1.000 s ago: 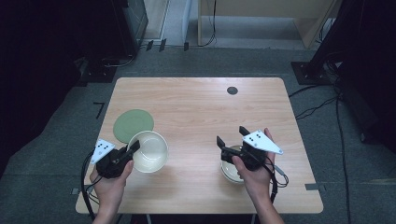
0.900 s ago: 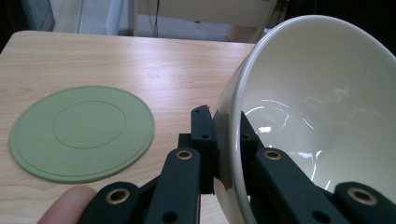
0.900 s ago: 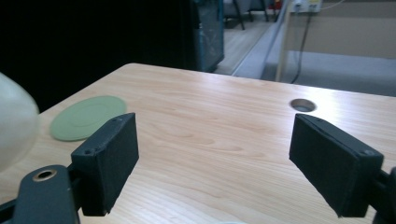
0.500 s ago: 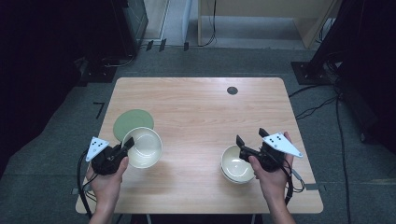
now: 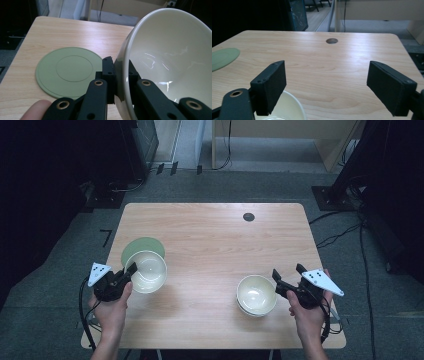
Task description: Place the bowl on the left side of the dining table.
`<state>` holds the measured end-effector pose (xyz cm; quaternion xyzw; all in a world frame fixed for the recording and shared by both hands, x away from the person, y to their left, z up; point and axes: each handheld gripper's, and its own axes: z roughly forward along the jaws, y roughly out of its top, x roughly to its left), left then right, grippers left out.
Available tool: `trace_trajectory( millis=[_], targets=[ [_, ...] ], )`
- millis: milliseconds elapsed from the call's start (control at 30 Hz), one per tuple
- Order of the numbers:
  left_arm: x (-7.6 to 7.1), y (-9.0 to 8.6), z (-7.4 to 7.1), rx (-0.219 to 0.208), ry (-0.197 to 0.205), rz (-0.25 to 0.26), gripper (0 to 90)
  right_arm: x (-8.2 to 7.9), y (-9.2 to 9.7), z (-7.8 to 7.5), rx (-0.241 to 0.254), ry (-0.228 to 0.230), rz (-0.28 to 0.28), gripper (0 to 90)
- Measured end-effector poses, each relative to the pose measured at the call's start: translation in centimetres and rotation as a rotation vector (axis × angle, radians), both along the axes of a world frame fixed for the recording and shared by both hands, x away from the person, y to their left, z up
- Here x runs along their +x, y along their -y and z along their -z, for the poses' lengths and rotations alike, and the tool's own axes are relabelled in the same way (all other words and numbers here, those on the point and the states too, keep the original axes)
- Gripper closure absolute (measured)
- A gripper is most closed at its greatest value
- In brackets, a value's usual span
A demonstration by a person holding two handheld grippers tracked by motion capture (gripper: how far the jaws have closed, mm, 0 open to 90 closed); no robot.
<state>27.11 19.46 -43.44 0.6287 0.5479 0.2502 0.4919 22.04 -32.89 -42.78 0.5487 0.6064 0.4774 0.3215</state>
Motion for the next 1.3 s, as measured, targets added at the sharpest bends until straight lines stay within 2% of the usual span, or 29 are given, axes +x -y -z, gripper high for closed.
trace_trajectory(
  millis=[233, 500, 600, 800, 933, 1100, 1300],
  targets=[
    [0.7, -0.9, 0.6, -0.002, -0.008, -0.041, 84.4, -0.5, 1.9, 1.4, -0.017, -0.017, 0.060, 17.2],
    [1.5, -1.9, 1.1, -0.008, -0.016, -0.074, 84.4, -0.8, 3.4, 2.7, -0.029, -0.027, 0.088, 16.0],
    [1.8, -2.2, 1.4, -0.011, -0.018, -0.084, 84.4, -0.9, 4.0, 3.3, -0.036, -0.031, 0.116, 14.3],
    [2.5, -2.7, 1.8, -0.001, -0.020, -0.109, 84.4, -0.8, 5.1, 4.5, -0.039, -0.063, 0.149, 14.4],
    [3.0, -3.1, 2.2, -0.019, -0.029, -0.126, 84.5, -0.7, 5.3, 5.3, -0.048, -0.082, 0.146, 14.4],
    [3.6, -3.3, 2.6, -0.023, -0.038, -0.139, 84.4, -0.6, 5.4, 6.1, -0.085, -0.085, 0.151, 14.4],
    [4.5, -3.4, 2.8, -0.017, -0.052, -0.156, 84.4, -0.5, 5.6, 6.9, -0.095, -0.109, 0.156, 14.6]
  ],
)
